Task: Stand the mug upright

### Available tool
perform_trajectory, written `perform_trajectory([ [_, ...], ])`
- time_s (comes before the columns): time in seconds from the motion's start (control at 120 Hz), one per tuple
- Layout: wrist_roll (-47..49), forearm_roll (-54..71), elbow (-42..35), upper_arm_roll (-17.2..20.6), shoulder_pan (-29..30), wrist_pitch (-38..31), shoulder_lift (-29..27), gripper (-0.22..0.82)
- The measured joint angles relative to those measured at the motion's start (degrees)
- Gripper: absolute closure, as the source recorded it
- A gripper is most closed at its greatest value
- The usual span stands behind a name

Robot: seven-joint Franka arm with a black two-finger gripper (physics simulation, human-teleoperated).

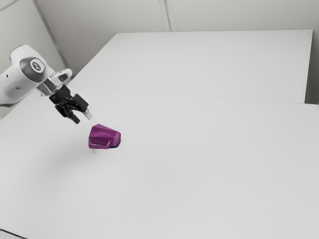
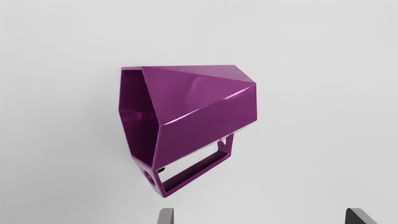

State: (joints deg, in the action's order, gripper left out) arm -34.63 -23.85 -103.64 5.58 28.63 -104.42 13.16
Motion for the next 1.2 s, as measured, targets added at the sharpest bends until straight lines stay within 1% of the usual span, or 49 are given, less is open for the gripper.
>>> perform_trajectory([
  [0.142, -4.8, -2.3, 3.7, 0.3, 2.2, -0.2, 5.1, 0.00],
  [0.175, -5.8, -2.7, 4.6, 1.1, 3.2, -0.2, 6.5, 0.00],
  [0.225, -7.3, -3.1, 5.9, 4.0, 6.1, -0.1, 8.6, 0.00],
  [0.267, -8.4, -3.4, 6.6, 5.5, 7.6, -0.1, 9.9, 0.00],
  [0.425, -11.9, -4.4, 9.2, 6.7, 8.9, 0.0, 14.6, 0.00],
  [0.575, -14.5, -6.4, 9.6, 6.9, 8.9, 0.8, 16.5, 0.00],
  [0.867, -17.7, -11.8, 9.1, 7.4, 9.9, 5.4, 18.3, 0.00],
  [0.908, -17.9, -12.3, 9.0, 7.5, 9.9, 6.1, 18.5, 0.03],
  [1.075, -18.8, -14.6, 9.0, 8.4, 10.4, 8.2, 19.5, 0.22],
  [1.142, -19.0, -15.1, 9.1, 8.8, 10.9, 9.0, 19.9, 0.31],
  [1.2, -19.3, -15.4, 9.2, 9.4, 11.5, 9.5, 19.8, 0.41],
])
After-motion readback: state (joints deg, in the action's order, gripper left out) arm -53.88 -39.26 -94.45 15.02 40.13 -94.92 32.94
